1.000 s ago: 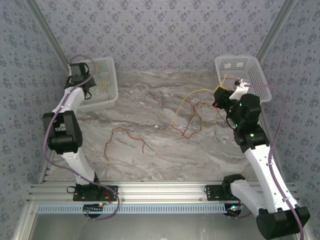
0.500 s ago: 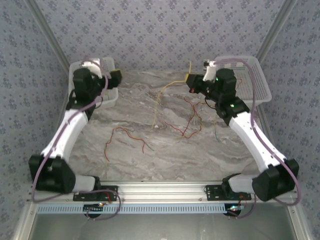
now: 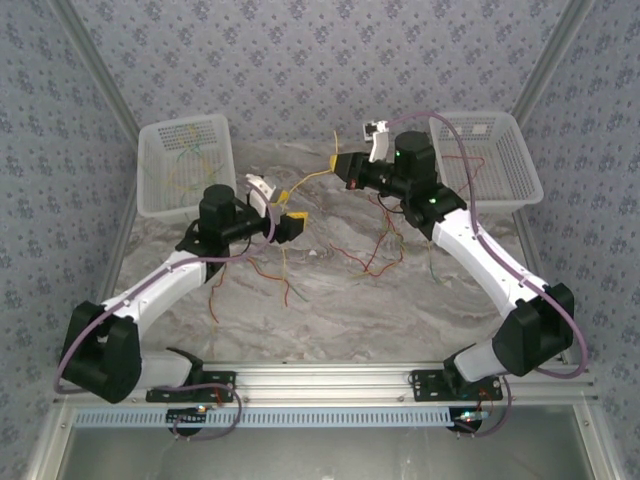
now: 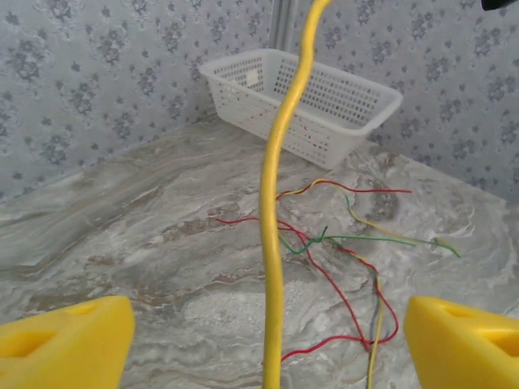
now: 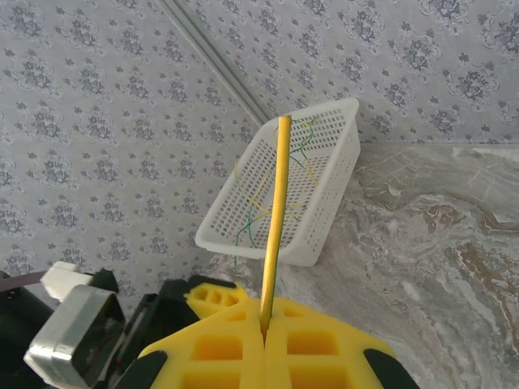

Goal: Untangle the cables

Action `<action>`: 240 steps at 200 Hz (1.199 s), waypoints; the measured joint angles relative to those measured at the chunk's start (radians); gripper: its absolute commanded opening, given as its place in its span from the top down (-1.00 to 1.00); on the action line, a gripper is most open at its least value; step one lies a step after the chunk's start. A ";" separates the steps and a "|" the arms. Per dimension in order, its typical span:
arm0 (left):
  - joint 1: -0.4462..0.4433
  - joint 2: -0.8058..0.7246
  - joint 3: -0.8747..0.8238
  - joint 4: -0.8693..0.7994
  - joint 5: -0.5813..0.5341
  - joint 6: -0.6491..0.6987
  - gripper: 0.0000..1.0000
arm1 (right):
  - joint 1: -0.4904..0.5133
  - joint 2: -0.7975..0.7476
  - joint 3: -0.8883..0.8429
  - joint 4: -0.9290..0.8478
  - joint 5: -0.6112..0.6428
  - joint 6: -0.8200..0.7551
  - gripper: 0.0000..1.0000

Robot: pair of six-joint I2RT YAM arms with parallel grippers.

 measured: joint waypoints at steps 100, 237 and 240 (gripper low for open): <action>0.002 0.004 -0.093 0.332 -0.067 -0.138 1.00 | 0.005 -0.028 -0.157 0.019 0.060 0.012 1.00; 0.026 0.130 -0.128 0.747 -0.102 -0.478 1.00 | 0.193 0.281 -0.215 0.437 -0.053 0.169 1.00; 0.029 0.130 -0.129 0.751 -0.102 -0.481 1.00 | 0.193 0.281 -0.212 0.436 -0.056 0.167 1.00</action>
